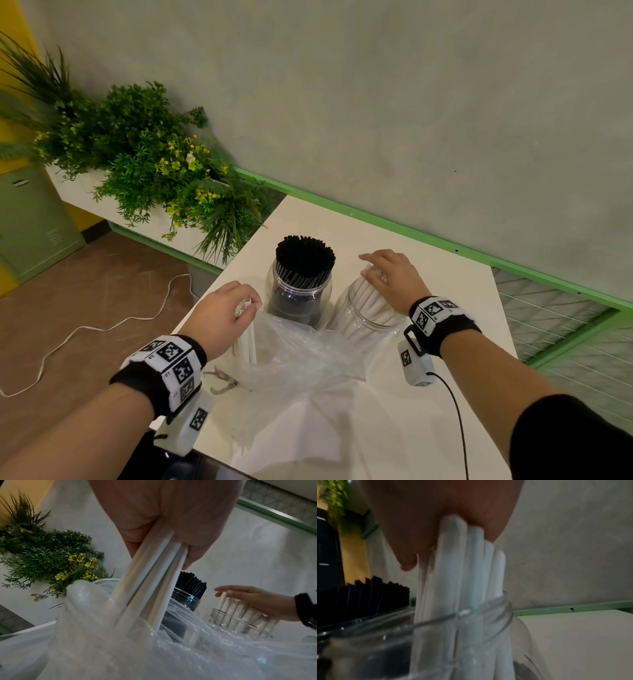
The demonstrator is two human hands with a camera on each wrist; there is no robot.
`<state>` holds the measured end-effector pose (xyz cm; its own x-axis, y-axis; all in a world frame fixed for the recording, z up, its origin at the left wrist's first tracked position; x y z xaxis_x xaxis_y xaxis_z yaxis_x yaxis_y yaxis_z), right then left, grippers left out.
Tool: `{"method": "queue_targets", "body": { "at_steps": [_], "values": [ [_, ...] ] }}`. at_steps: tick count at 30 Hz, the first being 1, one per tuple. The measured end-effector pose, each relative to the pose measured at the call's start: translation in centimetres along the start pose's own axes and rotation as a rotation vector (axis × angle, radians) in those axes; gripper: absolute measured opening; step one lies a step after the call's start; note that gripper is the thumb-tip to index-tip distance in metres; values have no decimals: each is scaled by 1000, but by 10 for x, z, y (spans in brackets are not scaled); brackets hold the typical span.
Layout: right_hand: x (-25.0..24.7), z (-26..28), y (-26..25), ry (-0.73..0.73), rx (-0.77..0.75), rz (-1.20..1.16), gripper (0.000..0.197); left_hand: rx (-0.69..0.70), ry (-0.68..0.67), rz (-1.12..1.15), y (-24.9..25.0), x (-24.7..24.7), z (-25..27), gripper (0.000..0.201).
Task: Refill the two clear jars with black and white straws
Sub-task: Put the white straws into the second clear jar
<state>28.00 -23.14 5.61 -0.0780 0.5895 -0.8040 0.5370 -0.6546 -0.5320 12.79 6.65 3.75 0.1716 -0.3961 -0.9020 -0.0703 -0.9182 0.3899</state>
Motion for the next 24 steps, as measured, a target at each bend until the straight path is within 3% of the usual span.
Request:
{"method": "queue_targets", "body": {
  "at_steps": [3, 6, 9, 13, 18, 24],
  "values": [
    [-18, 16, -6, 104, -8, -70, 54, 7, 2, 2, 0, -1, -1, 27],
    [-29, 51, 1, 197, -57, -119, 60, 4, 1, -3, 2, -1, -2, 12],
    [-22, 78, 20, 138, -35, -31, 67, 11, 3, -5, 2, -1, -2, 17],
    [-15, 75, 33, 79, 9, -11, 72, 12, 0, 4, 2, 0, -3, 29],
    [-5, 51, 27, 7, 131, -172, 61, 7, 5, 1, 3, -2, -3, 9],
    [-14, 33, 28, 181, 137, -199, 33, 7, 12, 17, 1, -1, -1, 13]
  ]
}}
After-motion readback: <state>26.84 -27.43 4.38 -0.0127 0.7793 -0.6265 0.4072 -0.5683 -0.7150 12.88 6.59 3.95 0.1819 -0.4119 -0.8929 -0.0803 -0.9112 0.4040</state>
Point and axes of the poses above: each hand's wrist, its own z-axis away from the middle knuckle, its own x-axis out of the palm, y = z × x, the point moved 4 cm from there along -z, towards the middle knuckle, and after that the axes turned 15 degrees about -z, right-handed, at the moved point
